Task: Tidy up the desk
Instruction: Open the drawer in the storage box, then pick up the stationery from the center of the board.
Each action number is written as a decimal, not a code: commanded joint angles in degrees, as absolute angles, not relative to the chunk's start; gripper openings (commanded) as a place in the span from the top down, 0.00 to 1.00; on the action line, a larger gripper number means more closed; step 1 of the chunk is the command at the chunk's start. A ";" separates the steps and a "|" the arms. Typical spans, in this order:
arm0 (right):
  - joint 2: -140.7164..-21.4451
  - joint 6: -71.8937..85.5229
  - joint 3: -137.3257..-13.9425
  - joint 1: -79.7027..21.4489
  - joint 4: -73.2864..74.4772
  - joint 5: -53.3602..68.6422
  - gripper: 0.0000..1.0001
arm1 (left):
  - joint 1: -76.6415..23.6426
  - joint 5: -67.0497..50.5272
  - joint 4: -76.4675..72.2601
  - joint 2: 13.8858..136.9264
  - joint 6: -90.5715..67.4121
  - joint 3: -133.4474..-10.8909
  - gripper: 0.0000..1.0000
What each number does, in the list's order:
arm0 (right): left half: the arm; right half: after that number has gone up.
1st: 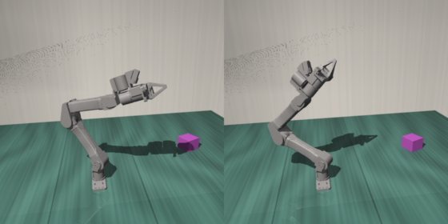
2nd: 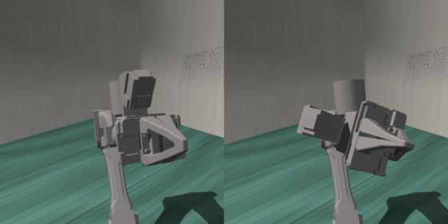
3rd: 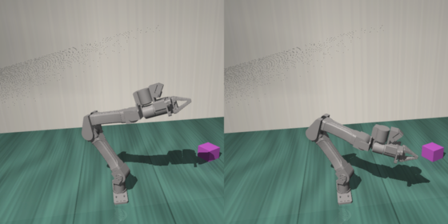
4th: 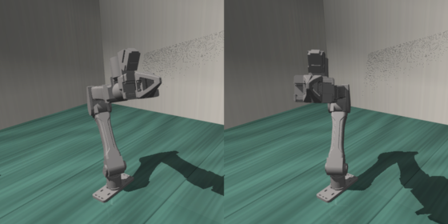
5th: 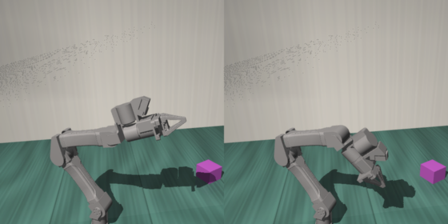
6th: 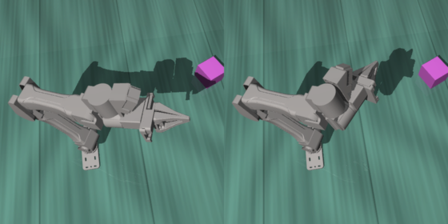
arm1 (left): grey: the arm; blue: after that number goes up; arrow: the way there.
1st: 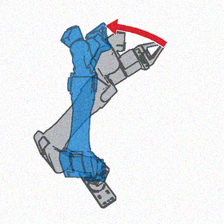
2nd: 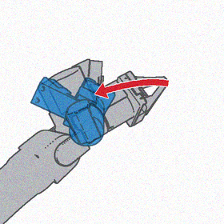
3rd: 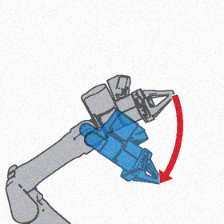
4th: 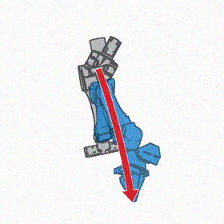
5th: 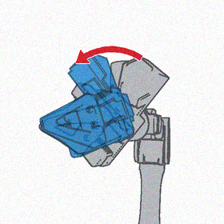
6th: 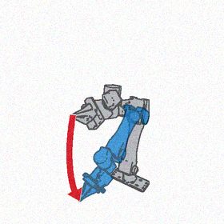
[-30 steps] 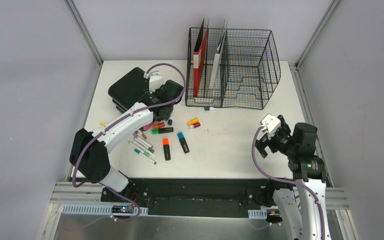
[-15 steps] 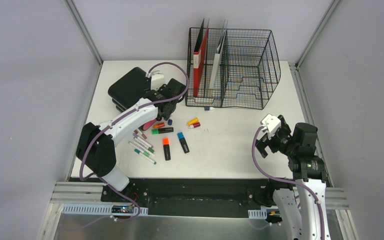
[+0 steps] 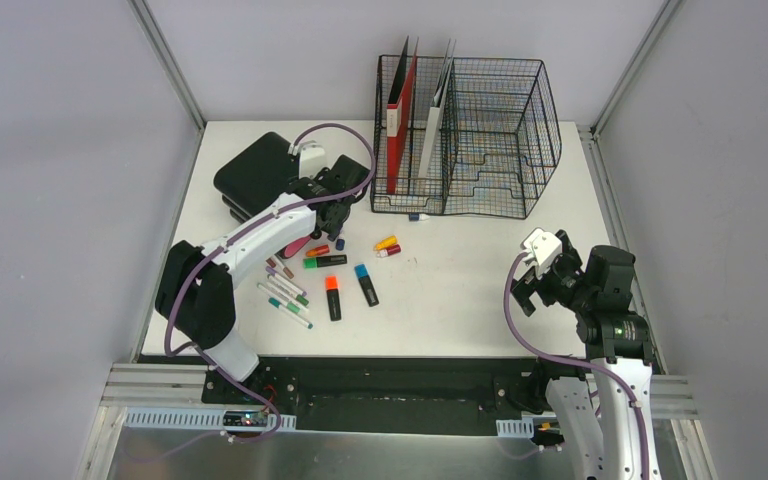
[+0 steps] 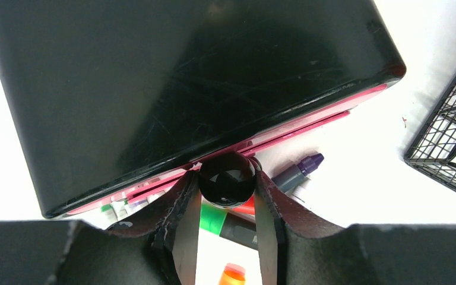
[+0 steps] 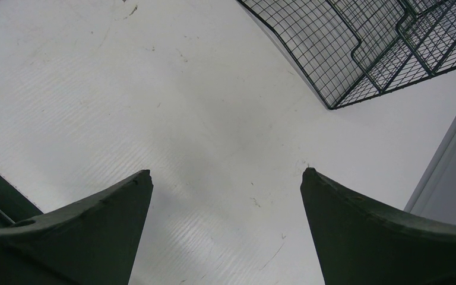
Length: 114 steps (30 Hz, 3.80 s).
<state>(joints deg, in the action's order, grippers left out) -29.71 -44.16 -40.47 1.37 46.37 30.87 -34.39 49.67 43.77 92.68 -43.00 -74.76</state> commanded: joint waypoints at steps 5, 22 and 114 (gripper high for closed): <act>-29.80 -45.08 -40.69 1.93 45.94 32.24 0.01 | -33.75 50.59 43.42 87.57 -42.74 -74.13 0.92; -29.80 -45.03 -40.69 1.93 45.97 32.30 0.01 | -37.07 40.30 41.90 79.63 -42.71 -68.46 0.96; -30.53 -48.77 -40.83 2.55 49.24 35.78 0.01 | -58.63 29.76 21.34 77.13 -44.92 -34.24 0.96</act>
